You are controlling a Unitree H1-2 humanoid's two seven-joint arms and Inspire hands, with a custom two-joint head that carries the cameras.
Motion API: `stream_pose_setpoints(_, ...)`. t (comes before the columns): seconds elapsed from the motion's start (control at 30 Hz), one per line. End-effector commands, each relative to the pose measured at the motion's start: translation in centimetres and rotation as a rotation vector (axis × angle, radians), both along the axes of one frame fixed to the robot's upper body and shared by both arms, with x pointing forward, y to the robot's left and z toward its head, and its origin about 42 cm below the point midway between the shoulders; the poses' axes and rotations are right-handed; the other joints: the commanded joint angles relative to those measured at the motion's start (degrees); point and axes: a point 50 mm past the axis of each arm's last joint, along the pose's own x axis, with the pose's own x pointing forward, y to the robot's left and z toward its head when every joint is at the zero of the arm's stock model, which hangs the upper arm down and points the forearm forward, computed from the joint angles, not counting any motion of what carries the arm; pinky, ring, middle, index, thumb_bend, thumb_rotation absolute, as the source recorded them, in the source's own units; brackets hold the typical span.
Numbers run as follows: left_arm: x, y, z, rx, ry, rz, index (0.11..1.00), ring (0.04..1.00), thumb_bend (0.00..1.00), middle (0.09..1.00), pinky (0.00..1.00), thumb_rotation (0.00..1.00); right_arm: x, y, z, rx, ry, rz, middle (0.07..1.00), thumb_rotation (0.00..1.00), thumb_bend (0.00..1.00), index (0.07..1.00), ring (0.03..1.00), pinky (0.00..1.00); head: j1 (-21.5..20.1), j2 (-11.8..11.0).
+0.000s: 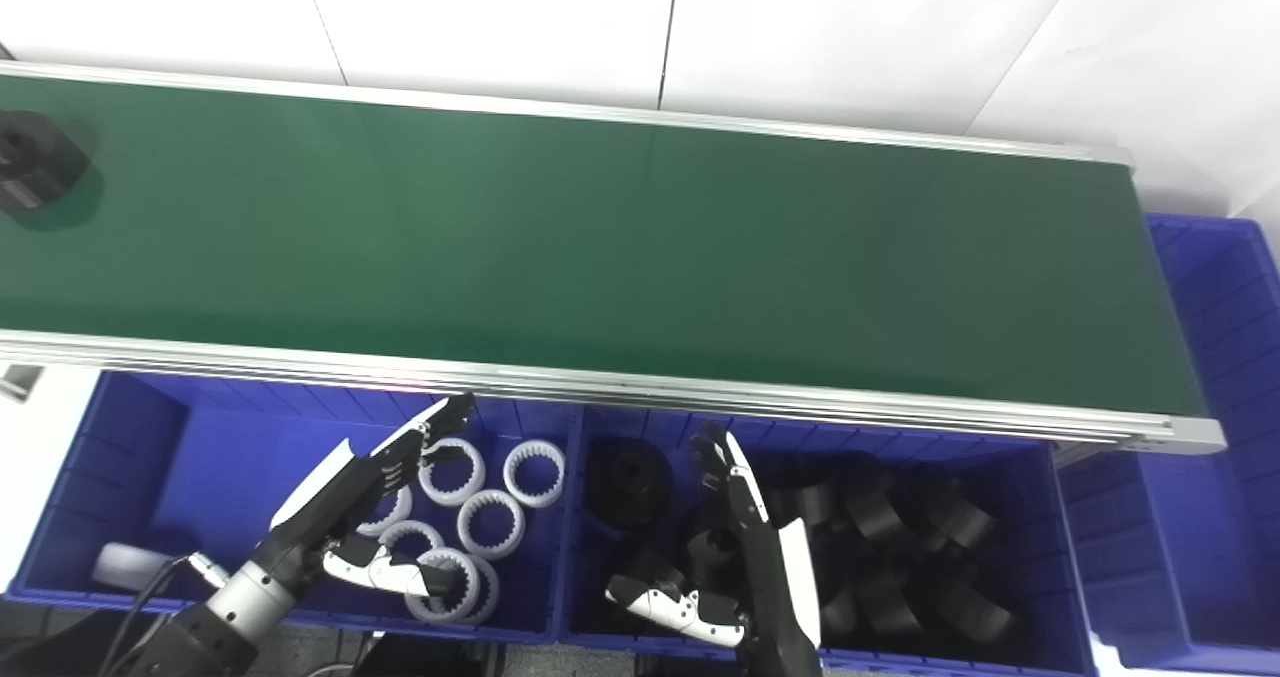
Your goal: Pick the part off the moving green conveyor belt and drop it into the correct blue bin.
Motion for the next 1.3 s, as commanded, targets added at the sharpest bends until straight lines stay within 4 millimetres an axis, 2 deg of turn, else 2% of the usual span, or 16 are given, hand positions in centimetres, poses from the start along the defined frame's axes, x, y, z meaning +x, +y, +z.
stream_pose_setpoints(0.0, 0.4, 0.1, 0.7, -0.013, -0.057, 0.003, 0.965, 0.968, 0.94, 0.98, 0.9, 0.3, -0.3, 0.1, 0.7, 0.029, -0.06, -0.005, 0.884, 0.36, 0.95, 0.932, 0.87, 0.82, 0.2, -0.4)
stream_pose_setpoints(0.27, 0.1, 0.2, 0.7, 0.035, -0.079, 0.008, 0.998, 0.959, 0.94, 0.988, 0.86, 0.28, -0.2, 0.2, 0.5, 0.026, -0.067, 0.003, 0.879, 0.35, 0.95, 0.933, 0.864, 0.81, 0.2, -1.0)
stream_pose_setpoints(0.5, 0.2, -0.1, 0.3, 0.083, -0.111, 0.006, 0.97, 0.967, 0.95, 0.974, 0.91, 0.34, -0.1, 0.1, 0.2, 0.027, -0.061, 0.006, 0.876, 0.35, 0.96, 0.935, 0.864, 0.81, 0.1, -1.7)
stream_pose_setpoints(0.6, 0.2, -0.2, 0.2, 0.084, -0.116, 0.006, 0.955, 0.97, 0.95, 0.973, 0.92, 0.33, 0.0, 0.0, 0.1, 0.025, -0.06, 0.005, 0.877, 0.36, 0.96, 0.935, 0.866, 0.81, 0.2, -2.0)
stream_pose_setpoints(0.63, 0.2, -0.2, 0.2, 0.092, -0.124, 0.003, 0.914, 0.976, 0.95, 0.974, 0.94, 0.33, 0.0, 0.0, 0.1, 0.02, -0.063, 0.006, 0.875, 0.36, 0.96, 0.933, 0.862, 0.8, 0.2, -2.1)
stream_pose_setpoints(0.7, 0.2, -0.2, 0.1, 0.106, -0.137, 0.001, 0.943, 0.983, 0.94, 0.982, 0.94, 0.33, 0.0, 0.0, 0.1, 0.021, -0.063, 0.008, 0.873, 0.35, 0.96, 0.933, 0.857, 0.79, 0.3, -2.2)
stream_pose_setpoints(0.83, 0.1, -0.4, 0.0, 0.106, -0.138, 0.0, 0.923, 0.976, 0.94, 0.981, 0.92, 0.32, 0.0, -0.1, -0.1, 0.018, -0.059, 0.012, 0.876, 0.36, 0.96, 0.934, 0.861, 0.79, 1.1, -3.2)
stream_pose_setpoints(0.87, 0.1, -0.5, -0.1, 0.109, -0.14, -0.002, 0.924, 0.975, 0.94, 0.981, 0.92, 0.32, 0.0, -0.2, -0.2, 0.014, -0.056, 0.014, 0.876, 0.37, 0.96, 0.934, 0.861, 0.79, 3.4, -4.1)
stream_pose_setpoints(0.9, 0.1, -0.5, -0.2, 0.112, -0.142, -0.003, 0.938, 0.975, 0.94, 0.984, 0.92, 0.31, 0.0, -0.3, -0.3, 0.012, -0.055, 0.015, 0.877, 0.37, 0.96, 0.935, 0.861, 0.79, 3.4, -4.1)
stream_pose_setpoints(0.93, 0.0, -0.7, -0.4, 0.095, -0.122, 0.001, 0.945, 0.975, 0.94, 0.985, 0.91, 0.31, 0.0, -0.5, -0.4, 0.014, -0.05, 0.015, 0.877, 0.37, 0.96, 0.936, 0.861, 0.79, 7.4, -5.7)
stream_pose_setpoints(0.97, 0.0, -0.9, -0.5, 0.081, -0.108, 0.004, 0.934, 0.963, 0.95, 0.974, 0.9, 0.29, 0.0, -0.6, -0.4, 0.016, -0.048, 0.015, 0.876, 0.36, 0.96, 0.933, 0.854, 0.8, 7.4, -5.7)
stream_pose_setpoints(1.0, 0.0, -1.2, -0.6, 0.062, -0.093, 0.011, 0.931, 0.959, 0.96, 0.97, 0.89, 0.28, -0.1, -0.8, -0.5, 0.014, -0.043, 0.018, 0.876, 0.36, 0.96, 0.932, 0.851, 0.8, 11.0, -7.2)
stream_pose_setpoints(1.03, 0.0, -1.4, -0.7, 0.044, -0.081, 0.015, 0.914, 0.934, 0.96, 0.944, 0.87, 0.25, -0.1, -1.0, -0.6, 0.013, -0.039, 0.019, 0.878, 0.35, 0.96, 0.939, 0.856, 0.81, 11.6, -7.4)
stream_pose_setpoints(1.1, -0.1, -2.1, -0.7, 0.059, -0.107, 0.007, 0.929, 0.924, 0.96, 0.94, 0.86, 0.25, -0.1, -1.5, -0.9, 0.01, -0.029, 0.016, 0.882, 0.34, 0.96, 0.945, 0.874, 0.83, 16.9, -9.7)
stream_pose_setpoints(1.17, -0.3, -2.2, -0.5, 0.072, -0.124, -0.012, 0.94, 0.918, 0.96, 0.943, 0.85, 0.26, -0.2, -2.0, -1.1, 0.014, -0.02, 0.015, 0.887, 0.34, 0.96, 0.951, 0.885, 0.84, 19.0, -10.8)
stream_pose_setpoints(1.27, -0.2, -2.5, -1.5, 0.108, -0.125, -0.023, 0.967, 0.902, 0.94, 0.946, 0.83, 0.3, -0.3, -2.4, -1.2, 0.009, -0.015, 0.006, 0.902, 0.33, 0.96, 0.971, 0.902, 0.87, 20.9, -11.9)
